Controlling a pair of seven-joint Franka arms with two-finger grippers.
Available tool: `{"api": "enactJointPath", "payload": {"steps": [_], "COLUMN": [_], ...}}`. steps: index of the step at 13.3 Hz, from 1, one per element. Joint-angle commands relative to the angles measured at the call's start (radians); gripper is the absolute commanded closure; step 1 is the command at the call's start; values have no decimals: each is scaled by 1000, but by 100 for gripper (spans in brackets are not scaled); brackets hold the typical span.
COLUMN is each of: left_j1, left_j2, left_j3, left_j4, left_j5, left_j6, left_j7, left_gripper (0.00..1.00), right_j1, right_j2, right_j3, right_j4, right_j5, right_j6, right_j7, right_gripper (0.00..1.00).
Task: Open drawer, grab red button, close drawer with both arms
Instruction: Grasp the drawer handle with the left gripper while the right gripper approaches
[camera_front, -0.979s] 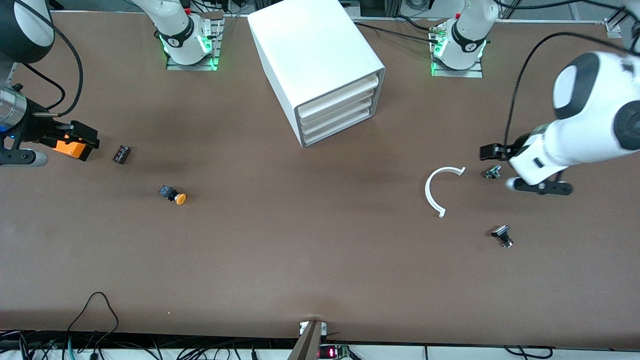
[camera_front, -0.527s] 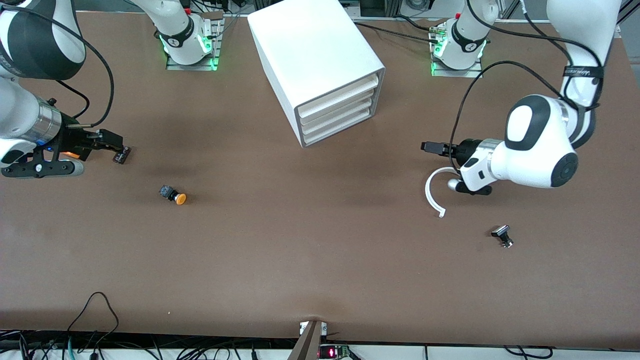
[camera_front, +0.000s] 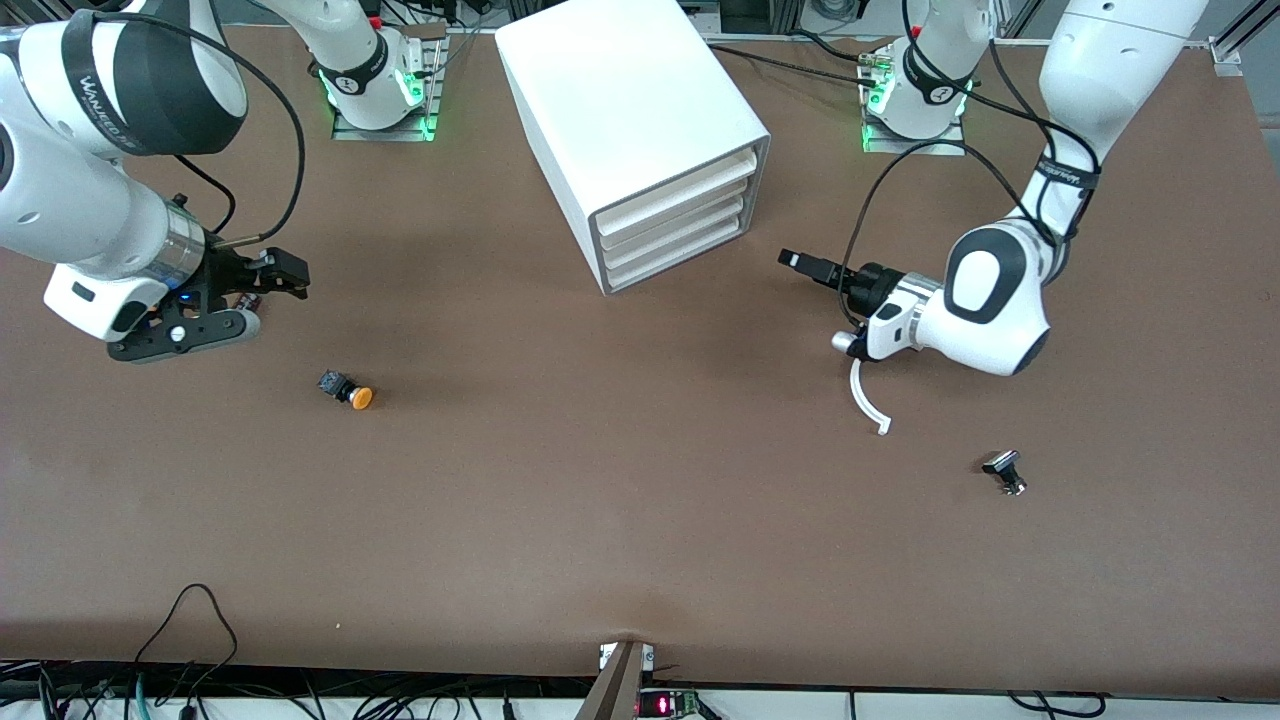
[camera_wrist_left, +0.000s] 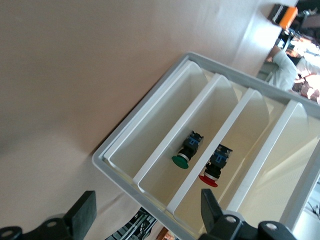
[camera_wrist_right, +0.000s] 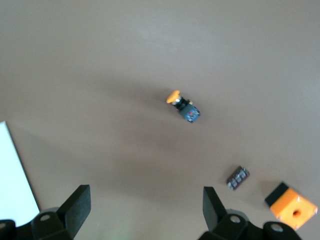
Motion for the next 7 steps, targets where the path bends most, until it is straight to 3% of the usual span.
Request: {"api": "enactJointPath", "payload": {"steps": [1, 4, 7], "left_j1": [-20, -33, -43], "left_j2": [7, 24, 21], "left_j3": [-24, -74, -113], "left_j4": [-45, -114, -119], "left_j5": [-41, -172, -209], "left_j6": [60, 136, 137], "left_j7": [171, 326, 331], "left_gripper": [29, 31, 32], "right_j1": [7, -3, 7], "right_j2": [-1, -2, 1], "right_j3": [-6, -19, -12], "right_j4": [17, 24, 46], "right_j5": [22, 85, 87], "right_j6": [-9, 25, 28], "right_j7": [-199, -258, -385], "right_gripper": [1, 1, 1]}}
